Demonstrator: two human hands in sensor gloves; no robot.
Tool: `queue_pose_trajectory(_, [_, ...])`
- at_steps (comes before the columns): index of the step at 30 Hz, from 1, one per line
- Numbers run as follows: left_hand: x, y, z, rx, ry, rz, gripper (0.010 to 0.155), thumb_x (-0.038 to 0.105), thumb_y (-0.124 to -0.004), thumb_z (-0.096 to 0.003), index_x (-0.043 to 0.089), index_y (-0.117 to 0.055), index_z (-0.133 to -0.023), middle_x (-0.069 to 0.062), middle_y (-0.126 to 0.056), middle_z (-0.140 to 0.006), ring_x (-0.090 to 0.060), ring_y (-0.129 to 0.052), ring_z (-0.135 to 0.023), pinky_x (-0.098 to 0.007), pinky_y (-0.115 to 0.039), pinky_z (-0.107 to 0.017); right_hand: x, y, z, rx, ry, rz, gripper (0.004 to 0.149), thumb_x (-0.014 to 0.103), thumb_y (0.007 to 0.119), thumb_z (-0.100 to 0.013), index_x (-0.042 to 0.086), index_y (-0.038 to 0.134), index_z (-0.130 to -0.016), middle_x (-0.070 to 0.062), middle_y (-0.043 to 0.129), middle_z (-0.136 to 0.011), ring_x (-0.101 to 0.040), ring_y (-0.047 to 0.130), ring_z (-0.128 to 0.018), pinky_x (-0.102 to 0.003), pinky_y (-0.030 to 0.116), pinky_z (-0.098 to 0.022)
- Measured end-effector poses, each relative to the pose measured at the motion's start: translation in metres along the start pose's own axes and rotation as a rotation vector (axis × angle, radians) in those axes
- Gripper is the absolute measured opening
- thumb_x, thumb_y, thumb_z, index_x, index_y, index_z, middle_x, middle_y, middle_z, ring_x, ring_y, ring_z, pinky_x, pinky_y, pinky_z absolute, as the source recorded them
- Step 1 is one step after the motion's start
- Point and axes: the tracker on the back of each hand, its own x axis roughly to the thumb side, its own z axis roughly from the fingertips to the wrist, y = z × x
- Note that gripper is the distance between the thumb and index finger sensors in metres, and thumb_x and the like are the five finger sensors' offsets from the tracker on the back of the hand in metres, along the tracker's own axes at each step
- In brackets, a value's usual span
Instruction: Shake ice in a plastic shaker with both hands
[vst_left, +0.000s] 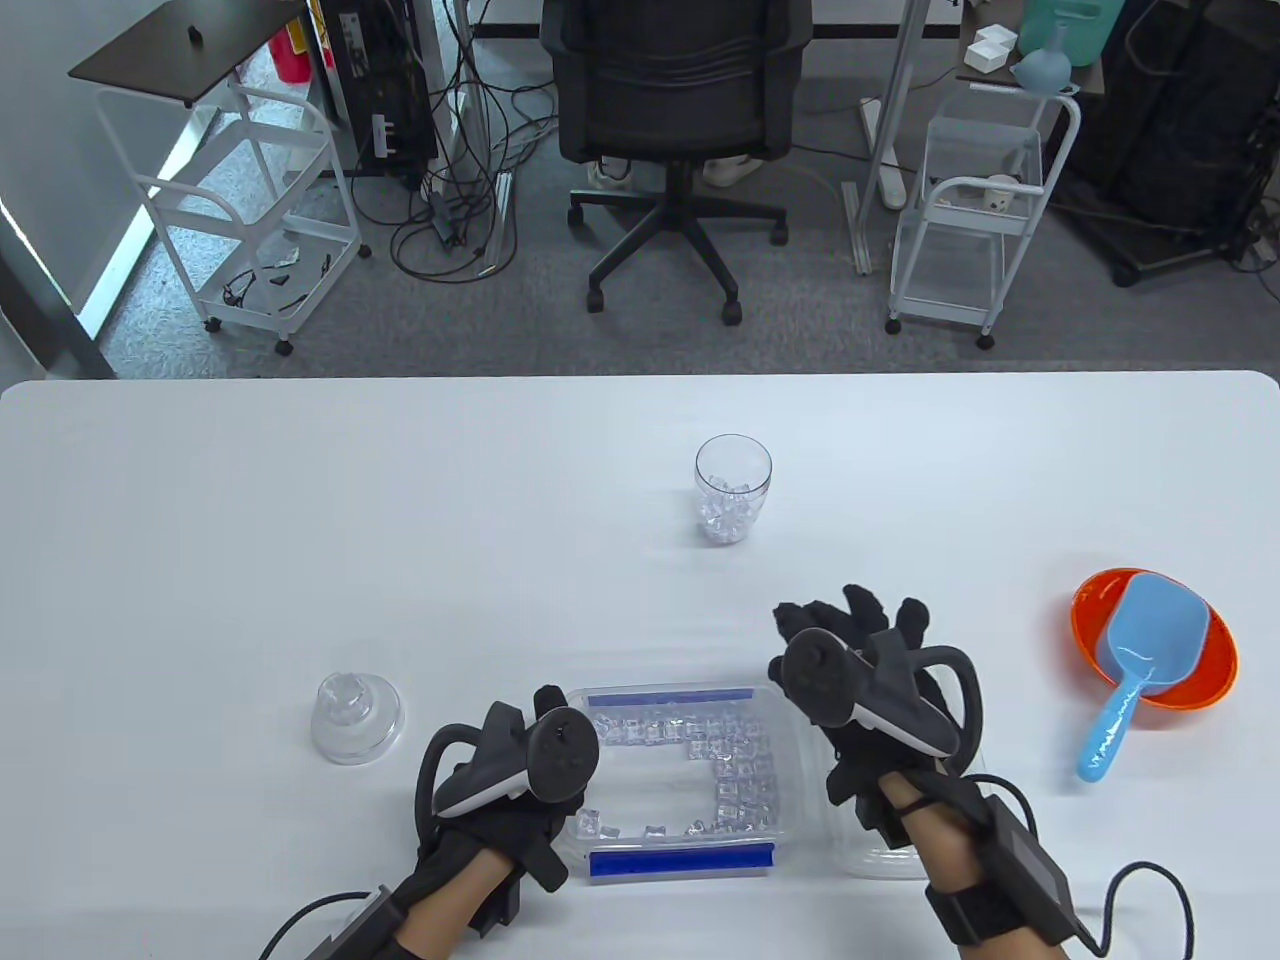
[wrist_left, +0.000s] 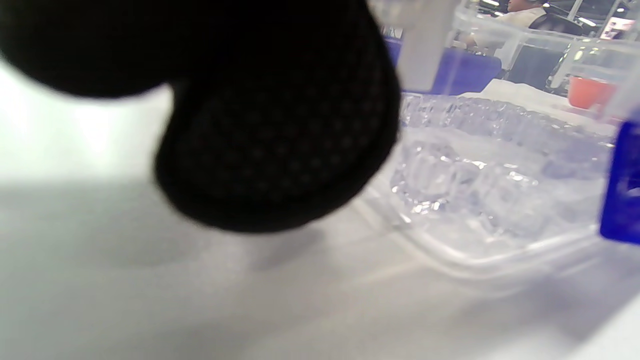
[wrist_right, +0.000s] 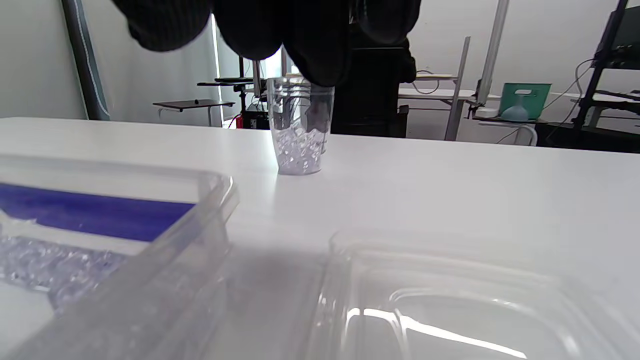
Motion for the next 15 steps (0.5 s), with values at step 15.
queue_pose_trajectory(15, [0.001, 0.000, 0.000, 0.006, 0.037, -0.006, 0.070, 0.031, -0.043, -0.0642, -0.023, -0.020, -0.101, -0.012, -0.102, -0.051, -0.015, -0.106, -0.020, -0.028, -0.089, -0.014, -0.002, 0.047, -0.001, -0.007, -0.019, -0.100, 0.047, 0.039, 0.065, -0.056, 0.023, 0.070, -0.100, -0.007, 0.087, -0.091, -0.040, 0.073, -0.096, -0.074, 0.047, -0.066])
